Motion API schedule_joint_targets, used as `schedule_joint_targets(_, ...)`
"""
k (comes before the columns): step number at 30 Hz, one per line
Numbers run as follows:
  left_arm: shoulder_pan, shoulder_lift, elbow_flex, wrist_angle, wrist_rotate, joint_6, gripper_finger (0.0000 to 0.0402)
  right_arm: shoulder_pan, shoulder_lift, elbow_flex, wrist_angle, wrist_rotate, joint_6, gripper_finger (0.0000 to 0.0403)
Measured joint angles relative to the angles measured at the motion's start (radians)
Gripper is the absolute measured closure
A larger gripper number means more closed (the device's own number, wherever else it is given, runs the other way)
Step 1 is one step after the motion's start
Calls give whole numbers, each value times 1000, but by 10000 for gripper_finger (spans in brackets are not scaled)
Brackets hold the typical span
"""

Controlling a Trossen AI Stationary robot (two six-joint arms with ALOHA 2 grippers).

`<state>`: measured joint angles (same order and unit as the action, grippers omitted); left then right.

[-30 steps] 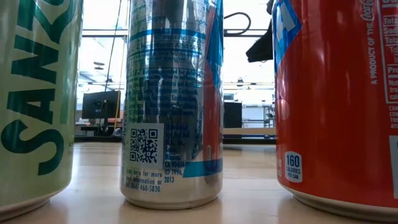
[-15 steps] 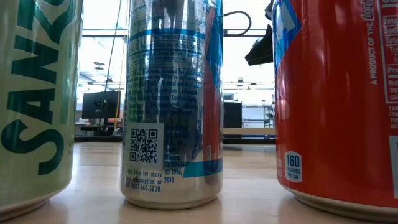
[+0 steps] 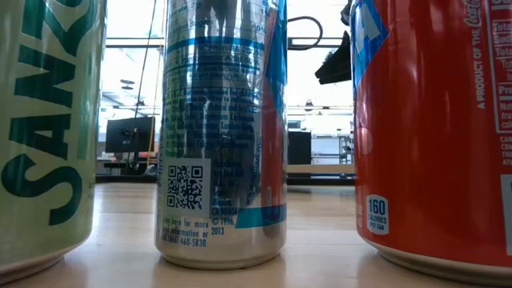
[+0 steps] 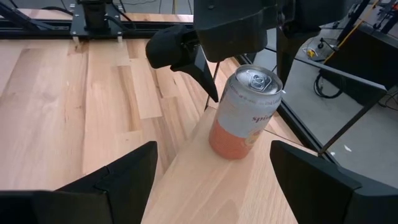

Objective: Place canned beverage on shelf
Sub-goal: Put the white soda can on the shelf

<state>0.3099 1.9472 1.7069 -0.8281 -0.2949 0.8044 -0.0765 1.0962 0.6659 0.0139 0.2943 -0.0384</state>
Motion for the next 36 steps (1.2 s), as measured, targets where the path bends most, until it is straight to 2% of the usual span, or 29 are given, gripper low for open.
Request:
schedule_joint_targets(14,2,0,-2,132,7,62,17,1,0,0,8,0,-3,80)
schedule_joint_targets(36,55,0,-2,177,7,158,17,15,0,0,15,0,-10,80)
